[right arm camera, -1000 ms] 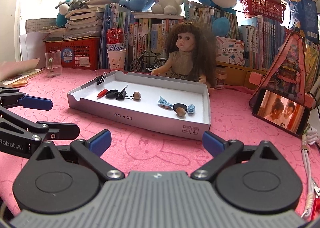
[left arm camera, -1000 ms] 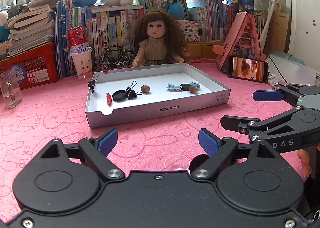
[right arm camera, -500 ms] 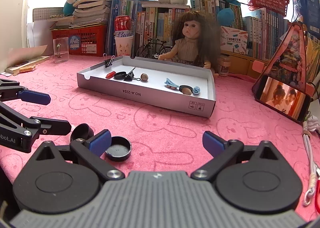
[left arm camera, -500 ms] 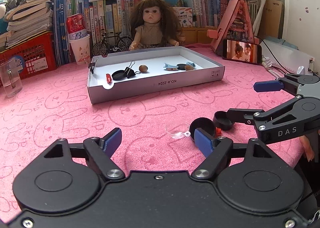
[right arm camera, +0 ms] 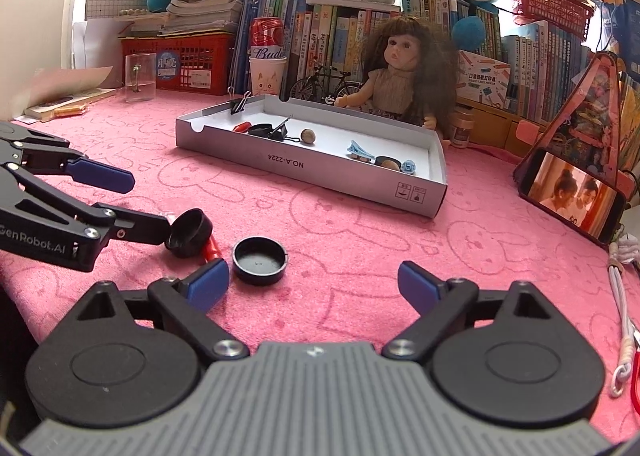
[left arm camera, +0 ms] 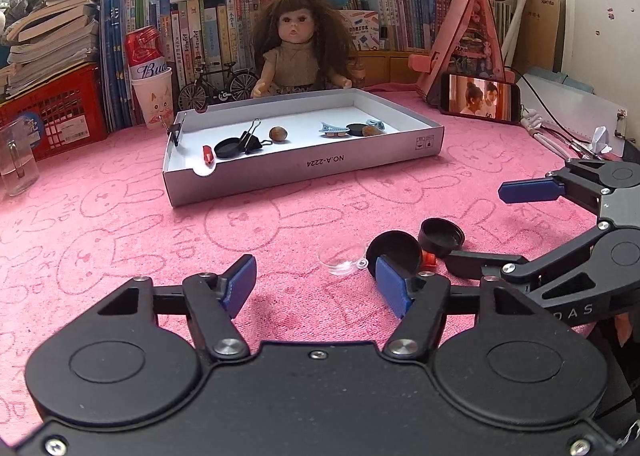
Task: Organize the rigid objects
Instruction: 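Close the left tool on the clear plastic cap while the right tool grasps a black round lid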
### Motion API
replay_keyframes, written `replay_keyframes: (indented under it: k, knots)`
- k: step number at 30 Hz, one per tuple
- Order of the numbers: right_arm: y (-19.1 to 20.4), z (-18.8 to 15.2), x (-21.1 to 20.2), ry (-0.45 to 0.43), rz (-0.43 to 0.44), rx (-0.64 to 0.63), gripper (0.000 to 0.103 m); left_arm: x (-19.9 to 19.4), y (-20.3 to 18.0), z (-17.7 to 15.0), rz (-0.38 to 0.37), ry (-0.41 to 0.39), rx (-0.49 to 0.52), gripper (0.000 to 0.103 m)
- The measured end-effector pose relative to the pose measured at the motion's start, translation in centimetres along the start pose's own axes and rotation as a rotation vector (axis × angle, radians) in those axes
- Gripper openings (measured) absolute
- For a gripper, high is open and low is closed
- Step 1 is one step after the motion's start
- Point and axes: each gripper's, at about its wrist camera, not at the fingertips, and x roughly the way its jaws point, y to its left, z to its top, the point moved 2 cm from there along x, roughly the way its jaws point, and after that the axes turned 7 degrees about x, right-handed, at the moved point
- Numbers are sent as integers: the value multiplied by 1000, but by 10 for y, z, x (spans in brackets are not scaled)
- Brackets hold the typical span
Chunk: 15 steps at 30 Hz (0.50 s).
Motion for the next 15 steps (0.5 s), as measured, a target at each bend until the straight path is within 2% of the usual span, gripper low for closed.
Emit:
replay_keyframes:
  k: [9, 15]
  knots:
    - [2, 2, 5, 4, 6, 33, 82, 10, 1, 3, 12, 3, -14, 63]
    - [5, 4, 9, 7, 19, 51, 72, 16, 0, 5, 0, 4, -33, 49]
